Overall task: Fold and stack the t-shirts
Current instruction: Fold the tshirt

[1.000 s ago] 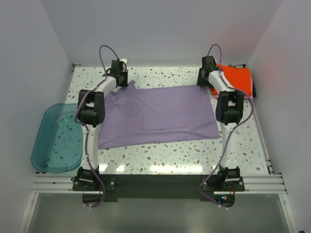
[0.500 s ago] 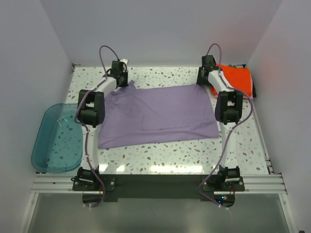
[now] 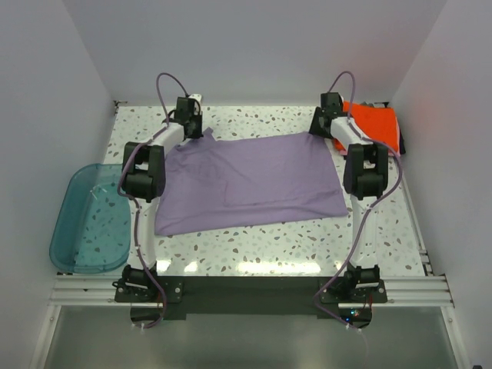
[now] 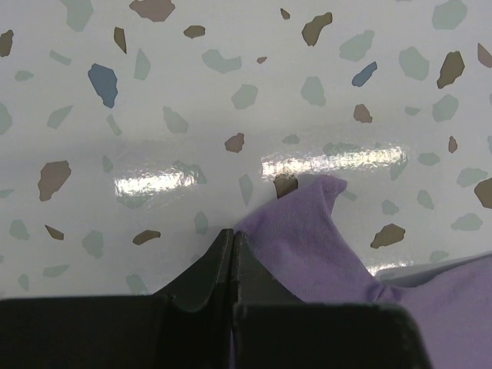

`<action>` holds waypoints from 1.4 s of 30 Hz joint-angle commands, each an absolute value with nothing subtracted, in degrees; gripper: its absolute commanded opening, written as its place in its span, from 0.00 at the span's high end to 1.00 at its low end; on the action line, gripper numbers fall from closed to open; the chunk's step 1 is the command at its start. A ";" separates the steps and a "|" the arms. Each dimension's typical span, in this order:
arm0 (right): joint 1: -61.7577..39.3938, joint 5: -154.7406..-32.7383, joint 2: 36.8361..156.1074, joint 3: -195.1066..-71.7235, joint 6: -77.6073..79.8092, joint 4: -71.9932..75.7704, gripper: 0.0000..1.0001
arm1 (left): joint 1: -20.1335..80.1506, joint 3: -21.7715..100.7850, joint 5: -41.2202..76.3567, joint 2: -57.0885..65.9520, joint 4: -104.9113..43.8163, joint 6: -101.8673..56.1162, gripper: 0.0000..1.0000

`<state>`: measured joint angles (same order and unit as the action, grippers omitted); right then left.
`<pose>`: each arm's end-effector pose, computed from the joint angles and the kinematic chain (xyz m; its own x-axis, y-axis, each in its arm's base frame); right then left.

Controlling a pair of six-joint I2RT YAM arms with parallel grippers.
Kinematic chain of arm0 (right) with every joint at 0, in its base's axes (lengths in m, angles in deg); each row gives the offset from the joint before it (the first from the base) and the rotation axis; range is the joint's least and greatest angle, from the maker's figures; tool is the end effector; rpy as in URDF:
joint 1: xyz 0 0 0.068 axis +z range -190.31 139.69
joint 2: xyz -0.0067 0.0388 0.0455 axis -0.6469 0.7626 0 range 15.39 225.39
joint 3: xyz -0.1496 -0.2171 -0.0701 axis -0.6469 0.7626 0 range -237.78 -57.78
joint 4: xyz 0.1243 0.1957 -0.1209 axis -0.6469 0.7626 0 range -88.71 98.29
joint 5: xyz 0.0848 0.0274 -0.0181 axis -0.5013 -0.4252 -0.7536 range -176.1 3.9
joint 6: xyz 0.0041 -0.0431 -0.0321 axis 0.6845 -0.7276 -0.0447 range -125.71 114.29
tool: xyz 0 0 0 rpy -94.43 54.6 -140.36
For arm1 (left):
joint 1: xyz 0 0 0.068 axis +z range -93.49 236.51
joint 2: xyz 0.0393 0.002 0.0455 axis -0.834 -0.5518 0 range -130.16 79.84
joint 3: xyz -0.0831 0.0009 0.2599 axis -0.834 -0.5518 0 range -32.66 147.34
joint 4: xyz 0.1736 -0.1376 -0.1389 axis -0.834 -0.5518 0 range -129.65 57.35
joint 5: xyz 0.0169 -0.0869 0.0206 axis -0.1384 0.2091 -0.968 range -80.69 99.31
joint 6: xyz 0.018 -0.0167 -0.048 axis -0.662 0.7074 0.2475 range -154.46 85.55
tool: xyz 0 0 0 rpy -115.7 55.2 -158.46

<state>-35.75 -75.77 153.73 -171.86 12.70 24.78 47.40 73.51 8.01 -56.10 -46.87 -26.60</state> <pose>0.5374 0.0365 0.1623 -0.6868 0.2570 -0.6799 0.2729 0.9582 0.0865 0.5245 -0.0832 0.1515 -0.6987 -0.0264 -0.7149 0.0471 0.9955 -0.0827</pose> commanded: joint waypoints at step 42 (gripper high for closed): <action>-36.09 -79.41 147.67 -168.79 18.98 17.03 1.00 | 47.37 70.17 7.11 -45.76 -37.14 -25.14 1.00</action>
<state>-35.69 -77.28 153.54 -171.08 17.55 23.29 47.40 70.01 7.11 -51.60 -43.26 -26.03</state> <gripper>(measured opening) 0.022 0.018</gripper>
